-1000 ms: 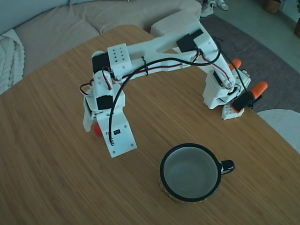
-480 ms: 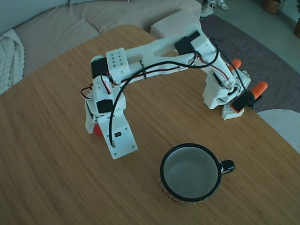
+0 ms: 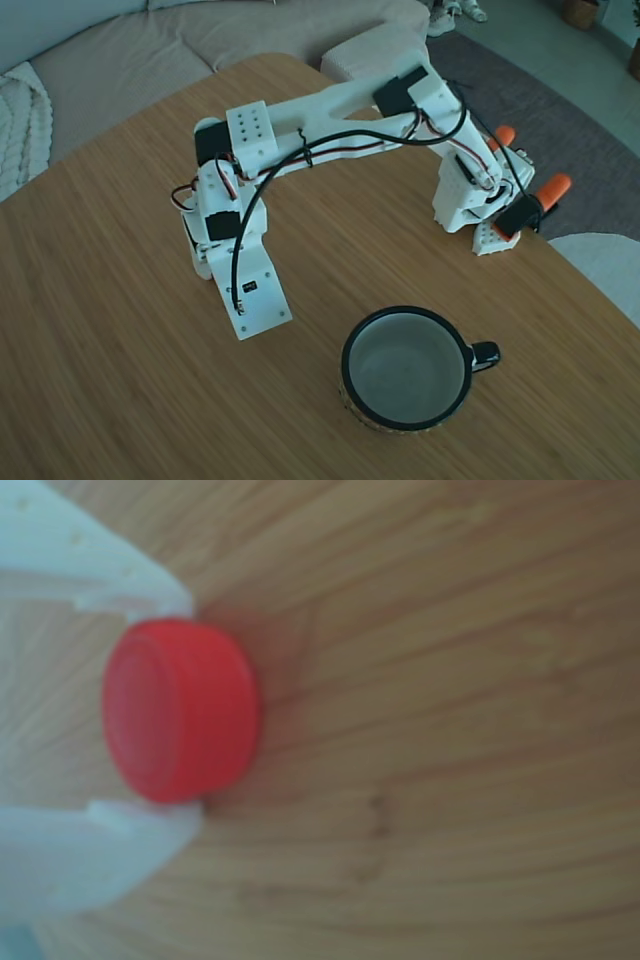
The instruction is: Grasp a red cap and put it in the cup.
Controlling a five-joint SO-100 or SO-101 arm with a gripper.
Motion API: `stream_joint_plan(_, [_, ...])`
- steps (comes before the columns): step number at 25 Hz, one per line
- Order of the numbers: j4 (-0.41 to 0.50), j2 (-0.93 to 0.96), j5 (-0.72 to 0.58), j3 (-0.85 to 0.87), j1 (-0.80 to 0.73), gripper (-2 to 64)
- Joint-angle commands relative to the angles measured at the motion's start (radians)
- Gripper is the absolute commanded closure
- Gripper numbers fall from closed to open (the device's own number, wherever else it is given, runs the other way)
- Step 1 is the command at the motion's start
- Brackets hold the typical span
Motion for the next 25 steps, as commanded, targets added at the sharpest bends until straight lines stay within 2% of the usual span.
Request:
stream_joint_plan(1, [-0.003, 0.035, 0.000, -0.044, 0.006, 61.9])
stream_joint_plan(9, [0.020, 0.212, 0.003, -0.029, 0.005, 61.9])
stream_joint_plan(25, [0.230, 0.623, 0.035, -0.029, -0.011, 61.9])
